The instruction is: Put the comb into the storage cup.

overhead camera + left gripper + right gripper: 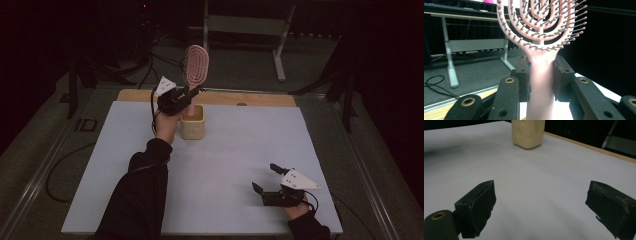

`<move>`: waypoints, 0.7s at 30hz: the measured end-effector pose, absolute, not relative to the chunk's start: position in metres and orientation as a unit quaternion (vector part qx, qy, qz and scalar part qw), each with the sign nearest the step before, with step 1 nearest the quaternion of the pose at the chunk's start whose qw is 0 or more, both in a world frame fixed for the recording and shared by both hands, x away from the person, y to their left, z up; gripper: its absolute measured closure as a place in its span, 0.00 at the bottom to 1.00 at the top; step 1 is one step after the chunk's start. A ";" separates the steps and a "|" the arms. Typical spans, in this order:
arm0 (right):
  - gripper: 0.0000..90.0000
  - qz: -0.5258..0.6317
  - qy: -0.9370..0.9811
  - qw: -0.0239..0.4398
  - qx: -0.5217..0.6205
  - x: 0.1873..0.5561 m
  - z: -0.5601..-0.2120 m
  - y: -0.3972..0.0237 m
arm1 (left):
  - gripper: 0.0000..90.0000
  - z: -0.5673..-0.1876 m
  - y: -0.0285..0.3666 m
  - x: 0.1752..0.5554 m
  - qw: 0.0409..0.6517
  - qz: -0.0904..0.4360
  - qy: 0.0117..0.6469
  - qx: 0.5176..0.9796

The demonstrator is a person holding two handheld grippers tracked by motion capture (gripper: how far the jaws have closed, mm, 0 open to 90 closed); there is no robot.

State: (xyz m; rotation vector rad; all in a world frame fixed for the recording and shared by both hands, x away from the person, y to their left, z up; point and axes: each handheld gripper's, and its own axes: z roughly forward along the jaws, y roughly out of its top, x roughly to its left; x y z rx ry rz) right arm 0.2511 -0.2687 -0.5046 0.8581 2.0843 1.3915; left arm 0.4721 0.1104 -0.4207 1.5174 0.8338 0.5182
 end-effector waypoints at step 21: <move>0.10 0.511 0.764 0.240 0.312 0.250 -0.504 -0.268 | 0.78 -0.451 0.106 0.465 0.603 0.235 0.353 0.676</move>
